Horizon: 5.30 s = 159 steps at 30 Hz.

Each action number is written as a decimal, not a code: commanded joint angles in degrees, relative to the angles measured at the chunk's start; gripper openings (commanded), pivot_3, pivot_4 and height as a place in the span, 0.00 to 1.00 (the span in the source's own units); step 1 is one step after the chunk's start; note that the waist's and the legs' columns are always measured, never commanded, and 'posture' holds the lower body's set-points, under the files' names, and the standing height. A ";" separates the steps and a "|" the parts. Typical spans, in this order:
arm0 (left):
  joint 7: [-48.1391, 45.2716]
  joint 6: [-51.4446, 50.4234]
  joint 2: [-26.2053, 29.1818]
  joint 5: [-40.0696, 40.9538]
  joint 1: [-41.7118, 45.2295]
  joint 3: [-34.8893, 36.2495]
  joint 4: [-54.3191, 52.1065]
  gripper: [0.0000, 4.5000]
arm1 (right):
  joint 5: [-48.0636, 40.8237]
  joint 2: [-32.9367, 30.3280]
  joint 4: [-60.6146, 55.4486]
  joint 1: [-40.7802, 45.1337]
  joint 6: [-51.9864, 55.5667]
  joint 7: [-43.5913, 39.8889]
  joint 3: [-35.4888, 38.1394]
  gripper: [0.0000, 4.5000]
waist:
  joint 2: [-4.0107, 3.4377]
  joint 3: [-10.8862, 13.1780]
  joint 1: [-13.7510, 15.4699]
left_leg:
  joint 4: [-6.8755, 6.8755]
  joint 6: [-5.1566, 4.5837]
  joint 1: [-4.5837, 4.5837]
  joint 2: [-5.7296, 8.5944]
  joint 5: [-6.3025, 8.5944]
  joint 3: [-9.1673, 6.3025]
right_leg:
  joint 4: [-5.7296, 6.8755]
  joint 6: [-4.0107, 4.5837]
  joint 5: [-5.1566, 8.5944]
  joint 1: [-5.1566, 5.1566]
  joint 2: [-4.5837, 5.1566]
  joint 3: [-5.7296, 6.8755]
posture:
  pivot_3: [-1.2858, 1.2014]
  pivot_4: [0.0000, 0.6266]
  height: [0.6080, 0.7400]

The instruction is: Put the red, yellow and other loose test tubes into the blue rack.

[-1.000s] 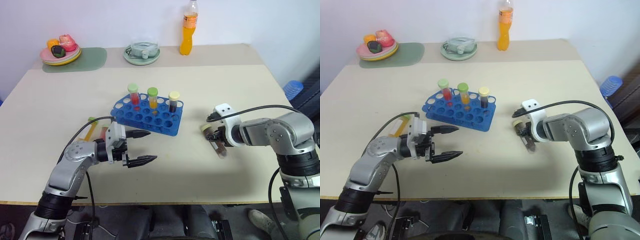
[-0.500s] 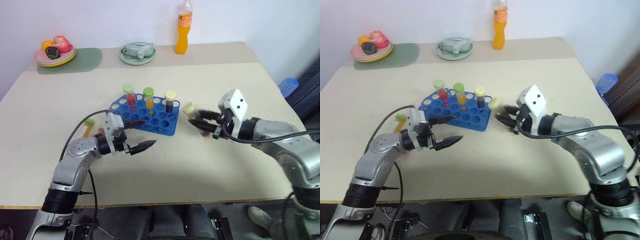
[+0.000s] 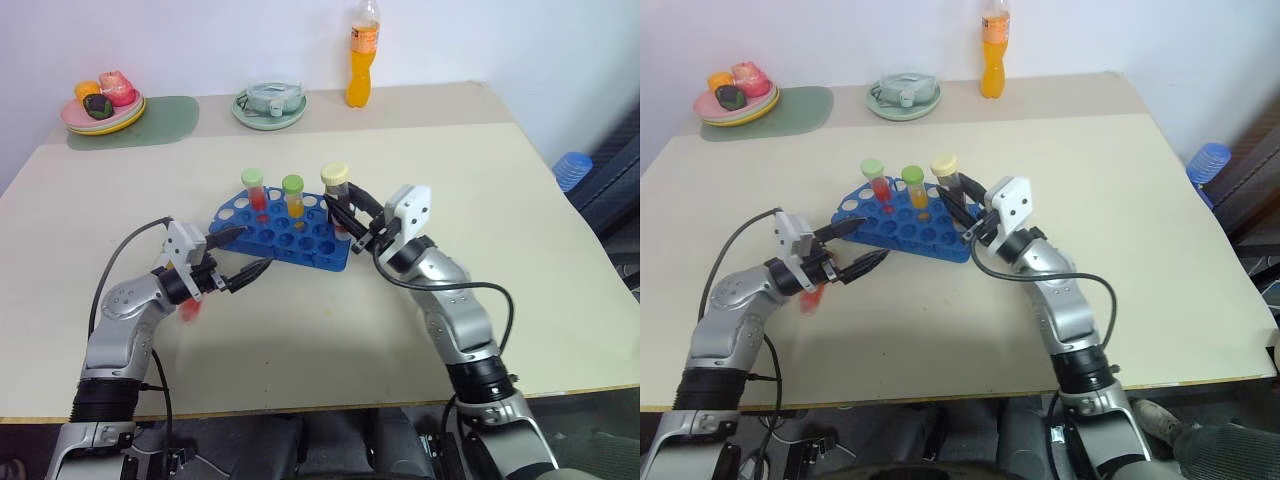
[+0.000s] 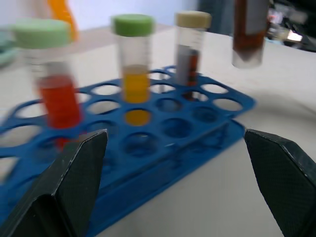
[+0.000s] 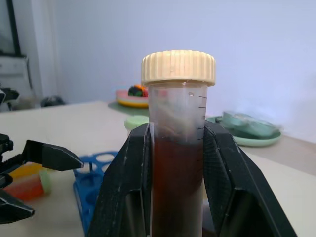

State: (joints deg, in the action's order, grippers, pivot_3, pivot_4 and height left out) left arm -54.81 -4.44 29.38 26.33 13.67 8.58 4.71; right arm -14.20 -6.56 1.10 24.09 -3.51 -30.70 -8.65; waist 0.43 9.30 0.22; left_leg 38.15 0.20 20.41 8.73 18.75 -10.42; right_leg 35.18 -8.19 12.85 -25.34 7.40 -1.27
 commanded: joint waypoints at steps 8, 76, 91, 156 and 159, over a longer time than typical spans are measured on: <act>-0.97 0.97 3.04 1.17 -0.65 3.69 -1.44 1.00 | 1.37 3.30 6.68 1.64 -8.08 -2.20 -0.66 0.19 | -0.02 -0.01 -1.06 | -0.02 0.01 -0.01 -0.05 0.00 -0.01 | 0.01 0.01 -0.01 -0.01 -0.05 0.00 | 0.52 0.24 1.00; 57.12 -88.06 8.82 22.87 10.93 18.62 -24.74 1.00 | -15.06 -32.64 -28.68 -18.00 16.14 -22.08 11.62 0.98 | 0.03 -0.04 0.40 | 0.01 0.33 -0.08 -0.48 0.01 0.11 | 0.00 0.32 -0.19 -0.01 -0.50 -0.13 | 0.52 0.24 1.00; 65.51 -88.06 6.46 25.24 18.61 8.64 -10.88 1.00 | -15.13 -36.62 -30.63 -19.52 16.97 -26.31 11.75 0.98 | 0.08 -0.04 0.60 | 0.06 0.39 -0.06 -0.52 0.04 0.13 | 0.02 0.32 -0.19 -0.03 -0.52 -0.13 | 0.52 0.24 1.00; 47.31 -55.57 3.65 22.65 2.70 13.04 -25.11 0.17 | -14.59 -36.58 -30.46 -17.40 19.45 -23.68 14.42 1.00 | 0.15 -0.06 2.29 | 0.21 0.27 -0.08 -0.65 0.10 0.51 | 0.00 0.39 -0.27 -0.02 -0.55 -0.25 | 0.52 0.24 1.00; 52.67 -64.77 4.01 22.64 5.81 13.42 -23.45 0.17 | -14.28 -36.30 -29.97 -17.08 19.09 -23.74 14.13 1.00 | 0.15 -0.06 2.11 | 0.19 0.27 -0.10 -0.65 0.11 0.51 | -0.01 0.39 -0.27 -0.02 -0.55 -0.25 | 0.52 0.24 1.00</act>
State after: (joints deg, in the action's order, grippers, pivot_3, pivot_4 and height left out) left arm -5.10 -63.79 33.09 48.03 17.39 20.83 -18.62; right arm -28.30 -43.36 -28.32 6.09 16.85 -54.35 5.21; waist 0.58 9.24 2.34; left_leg 38.33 0.47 20.29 8.08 18.85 -9.90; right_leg 35.19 -7.80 12.57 -25.36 6.85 -1.52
